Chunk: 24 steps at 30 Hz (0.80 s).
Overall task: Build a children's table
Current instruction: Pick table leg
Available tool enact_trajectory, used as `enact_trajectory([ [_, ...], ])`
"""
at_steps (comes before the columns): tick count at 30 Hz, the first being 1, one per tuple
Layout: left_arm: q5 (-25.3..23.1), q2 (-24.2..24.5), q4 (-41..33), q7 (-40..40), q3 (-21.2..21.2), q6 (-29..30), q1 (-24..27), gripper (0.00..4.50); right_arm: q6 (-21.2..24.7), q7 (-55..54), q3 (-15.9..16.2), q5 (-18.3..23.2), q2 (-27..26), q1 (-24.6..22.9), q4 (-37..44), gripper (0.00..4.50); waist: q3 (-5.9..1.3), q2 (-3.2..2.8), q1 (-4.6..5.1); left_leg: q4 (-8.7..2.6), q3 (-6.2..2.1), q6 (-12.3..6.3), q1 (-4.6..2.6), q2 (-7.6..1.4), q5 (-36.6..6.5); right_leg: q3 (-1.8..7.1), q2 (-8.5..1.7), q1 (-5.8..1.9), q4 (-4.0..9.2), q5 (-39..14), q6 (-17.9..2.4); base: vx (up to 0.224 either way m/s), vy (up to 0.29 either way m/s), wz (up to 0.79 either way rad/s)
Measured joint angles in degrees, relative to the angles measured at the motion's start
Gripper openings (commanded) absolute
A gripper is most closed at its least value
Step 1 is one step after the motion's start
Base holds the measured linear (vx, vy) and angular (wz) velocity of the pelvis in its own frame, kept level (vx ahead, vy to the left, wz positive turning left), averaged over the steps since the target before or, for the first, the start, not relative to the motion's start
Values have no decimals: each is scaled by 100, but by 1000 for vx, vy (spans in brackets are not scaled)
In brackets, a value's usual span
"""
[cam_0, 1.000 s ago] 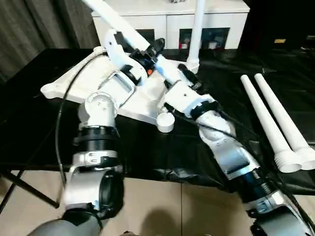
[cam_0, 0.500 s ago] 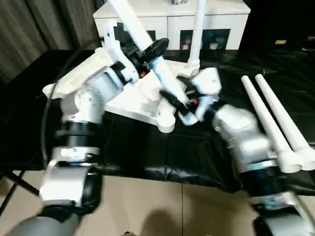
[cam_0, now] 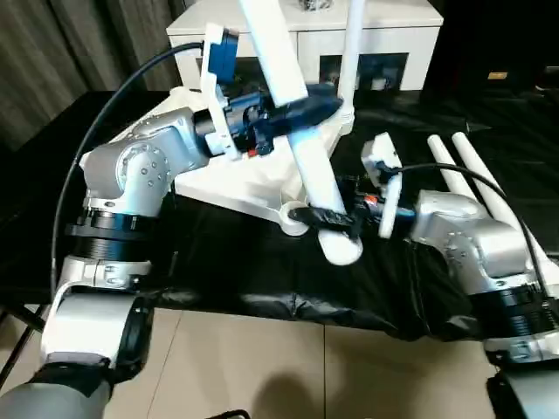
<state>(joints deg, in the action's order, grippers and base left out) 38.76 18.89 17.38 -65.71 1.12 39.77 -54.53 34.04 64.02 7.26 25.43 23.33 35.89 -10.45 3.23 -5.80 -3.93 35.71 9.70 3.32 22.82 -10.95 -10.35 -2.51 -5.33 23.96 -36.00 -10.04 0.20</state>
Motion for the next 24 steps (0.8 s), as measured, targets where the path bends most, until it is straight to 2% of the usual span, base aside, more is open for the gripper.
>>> enact_trajectory([
  [5,-18,94,2,-239,-48,30,0,173,139,351,186,-1,117,-24,-51,316,0,0,-64,1,0,0,2,0,0,1,0,1,0,1,-2,0,0,0],
  [6,-20,94,7,-266,-50,27,0,173,159,380,210,-1,133,-34,-51,291,0,0,-82,1,0,0,2,0,0,1,0,1,0,1,-2,0,0,0],
  [7,-25,94,22,-276,-54,19,0,173,168,390,217,0,143,-46,-52,286,0,0,-107,1,0,0,2,0,0,2,0,1,0,1,-2,0,0,0],
  [17,-106,79,175,-236,-32,-106,1,173,17,124,210,-24,-119,-185,-35,212,0,-1,-121,2,0,0,7,0,0,2,-1,3,2,1,-2,0,0,0],
  [18,-121,64,193,-202,-22,-120,1,229,-20,76,207,-35,-150,-196,-39,211,0,0,-120,2,0,0,7,0,0,1,-1,3,2,1,-2,0,0,0],
  [20,-138,16,289,-71,45,-146,-10,229,-76,-126,176,-79,-219,-196,-43,211,-1,-1,-118,2,0,1,5,0,0,1,-1,2,2,1,-2,0,0,0],
  [21,-146,-70,419,112,95,-164,-23,249,-95,-337,158,-151,-284,-196,-75,207,-2,-2,-117,2,0,1,2,0,0,2,-1,0,2,1,-2,0,0,0],
  [24,-383,-336,859,883,247,-421,-131,269,-259,-1047,-6,-352,-599,-197,-213,205,-1,-3,-111,2,-1,3,11,1,1,2,-1,4,2,4,-6,0,0,0],
])
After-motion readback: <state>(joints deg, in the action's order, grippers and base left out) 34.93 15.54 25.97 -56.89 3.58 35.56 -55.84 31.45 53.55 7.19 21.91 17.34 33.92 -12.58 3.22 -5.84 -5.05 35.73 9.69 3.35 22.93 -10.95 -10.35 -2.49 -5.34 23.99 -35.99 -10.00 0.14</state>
